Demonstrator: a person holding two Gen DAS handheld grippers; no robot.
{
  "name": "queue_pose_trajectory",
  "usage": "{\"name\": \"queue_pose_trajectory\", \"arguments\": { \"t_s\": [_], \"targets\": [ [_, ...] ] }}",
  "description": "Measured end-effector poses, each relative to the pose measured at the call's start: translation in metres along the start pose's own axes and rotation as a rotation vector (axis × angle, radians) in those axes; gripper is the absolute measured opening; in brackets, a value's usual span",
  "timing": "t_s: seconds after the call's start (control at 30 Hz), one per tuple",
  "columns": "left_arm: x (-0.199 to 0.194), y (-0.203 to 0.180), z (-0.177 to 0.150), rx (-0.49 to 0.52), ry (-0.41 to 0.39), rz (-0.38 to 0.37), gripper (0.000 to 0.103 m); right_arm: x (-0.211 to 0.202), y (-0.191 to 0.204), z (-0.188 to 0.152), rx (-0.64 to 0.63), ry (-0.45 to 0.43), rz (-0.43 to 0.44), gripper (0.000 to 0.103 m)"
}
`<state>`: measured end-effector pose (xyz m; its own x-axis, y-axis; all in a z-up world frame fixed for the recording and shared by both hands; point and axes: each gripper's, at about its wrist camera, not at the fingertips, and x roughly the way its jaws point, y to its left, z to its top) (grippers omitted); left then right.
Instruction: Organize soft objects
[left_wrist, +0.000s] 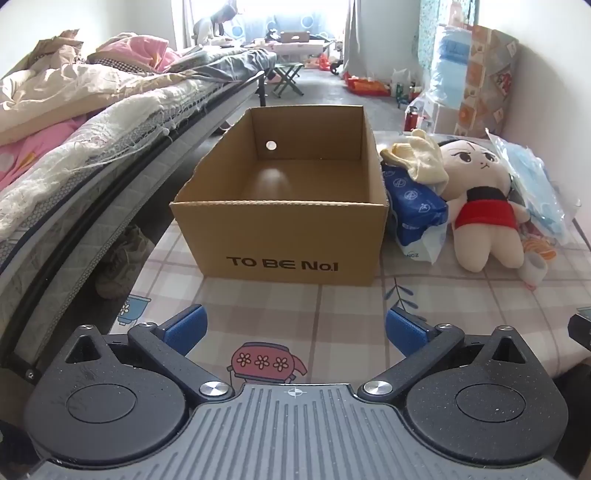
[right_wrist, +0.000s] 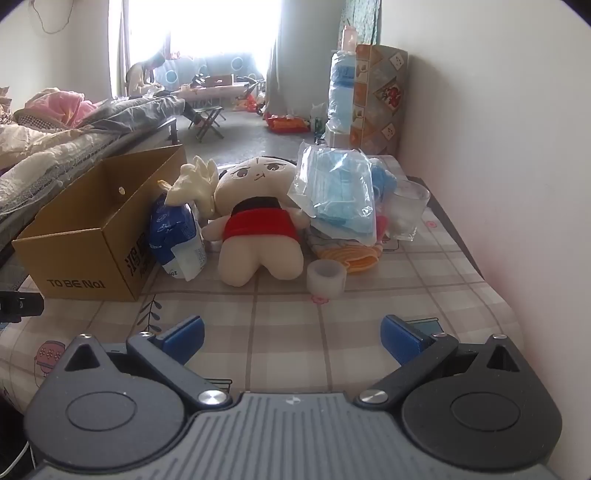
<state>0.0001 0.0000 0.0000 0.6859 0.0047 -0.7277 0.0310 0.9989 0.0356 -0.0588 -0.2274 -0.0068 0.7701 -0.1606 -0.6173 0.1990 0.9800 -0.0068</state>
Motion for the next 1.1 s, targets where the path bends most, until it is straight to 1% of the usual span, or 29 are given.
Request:
{"name": "queue_pose_trajectory", "arguments": {
  "t_s": [0.17, 0.2, 1.1],
  "targets": [
    [0.001, 0.000, 0.001, -0.012, 0.001, -0.010, 0.103, 0.000, 0.000, 0.000, 0.000, -0.002, -0.002, 0.103],
    [-0.001, 0.008, -0.003, -0.013, -0.001, 0.005, 0.103, 0.000, 0.001, 0.000, -0.002, -0.004, -0.004, 0.103],
    [-0.002, 0.011, -0.001, -0.028, -0.003, 0.010, 0.103, -0.003, 0.006, 0.003, -0.020, -0.012, -0.012, 0.103]
  ]
}}
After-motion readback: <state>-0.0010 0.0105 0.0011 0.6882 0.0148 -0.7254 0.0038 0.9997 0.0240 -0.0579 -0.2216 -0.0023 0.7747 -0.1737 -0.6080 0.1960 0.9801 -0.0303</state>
